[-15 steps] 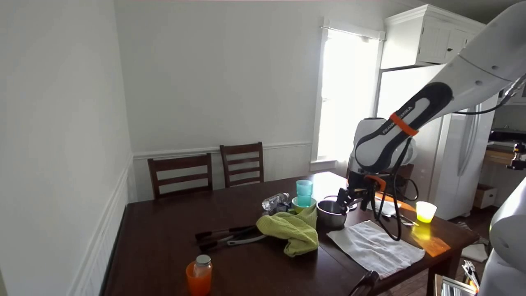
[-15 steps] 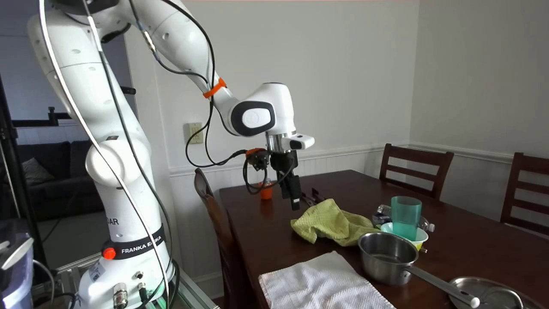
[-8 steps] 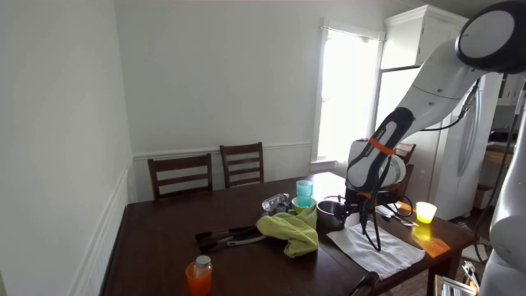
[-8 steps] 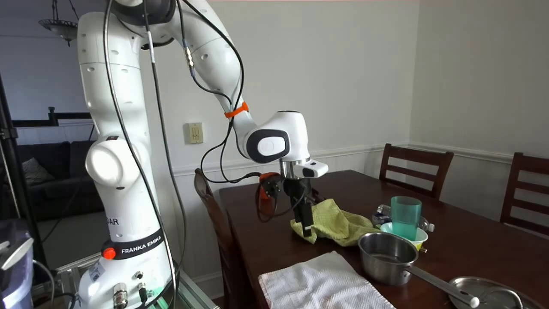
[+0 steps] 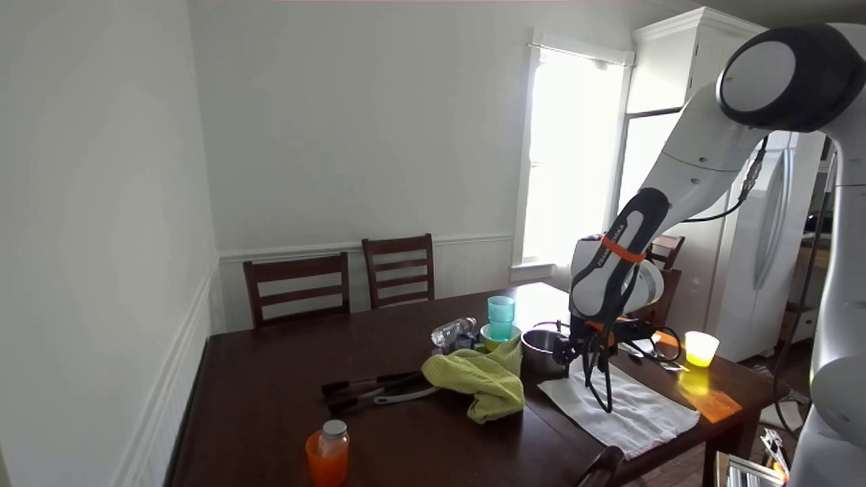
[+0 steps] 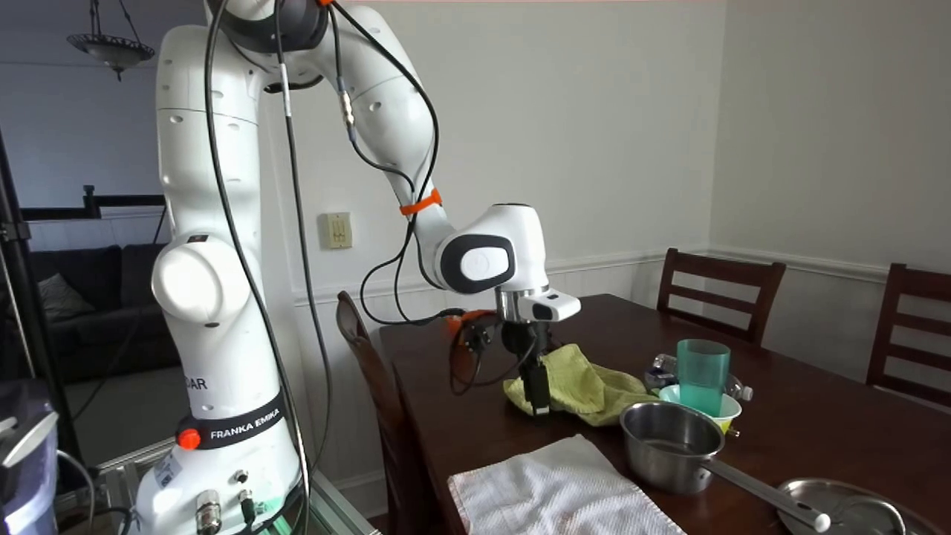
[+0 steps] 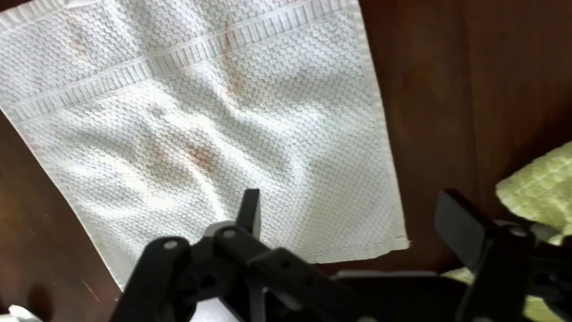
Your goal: Fold the towel on the table
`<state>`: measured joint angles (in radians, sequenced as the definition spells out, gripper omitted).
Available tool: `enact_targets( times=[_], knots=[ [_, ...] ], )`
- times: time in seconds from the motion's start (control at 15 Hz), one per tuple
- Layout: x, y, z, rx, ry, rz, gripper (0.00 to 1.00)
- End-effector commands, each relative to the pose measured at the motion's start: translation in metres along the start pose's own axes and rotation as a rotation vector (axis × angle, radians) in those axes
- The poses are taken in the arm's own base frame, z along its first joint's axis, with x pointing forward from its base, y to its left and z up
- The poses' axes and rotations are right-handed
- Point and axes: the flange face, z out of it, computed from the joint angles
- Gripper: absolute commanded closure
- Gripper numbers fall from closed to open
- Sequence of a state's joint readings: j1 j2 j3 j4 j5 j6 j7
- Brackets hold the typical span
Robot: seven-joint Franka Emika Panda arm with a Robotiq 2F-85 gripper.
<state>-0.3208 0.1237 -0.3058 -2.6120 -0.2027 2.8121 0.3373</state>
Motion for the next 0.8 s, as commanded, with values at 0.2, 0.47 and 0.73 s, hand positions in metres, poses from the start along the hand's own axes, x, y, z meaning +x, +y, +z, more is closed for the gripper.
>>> enact_targets(
  times=[0.2, 0.47, 0.73],
  knots=[
    [0.036, -0.001, 0.045, -0.072, -0.005, 0.163, 0.00],
    [0.051, -0.023, 0.062, -0.063, -0.010, 0.210, 0.00],
    [0.063, -0.039, 0.074, -0.046, 0.024, 0.242, 0.00]
  ],
)
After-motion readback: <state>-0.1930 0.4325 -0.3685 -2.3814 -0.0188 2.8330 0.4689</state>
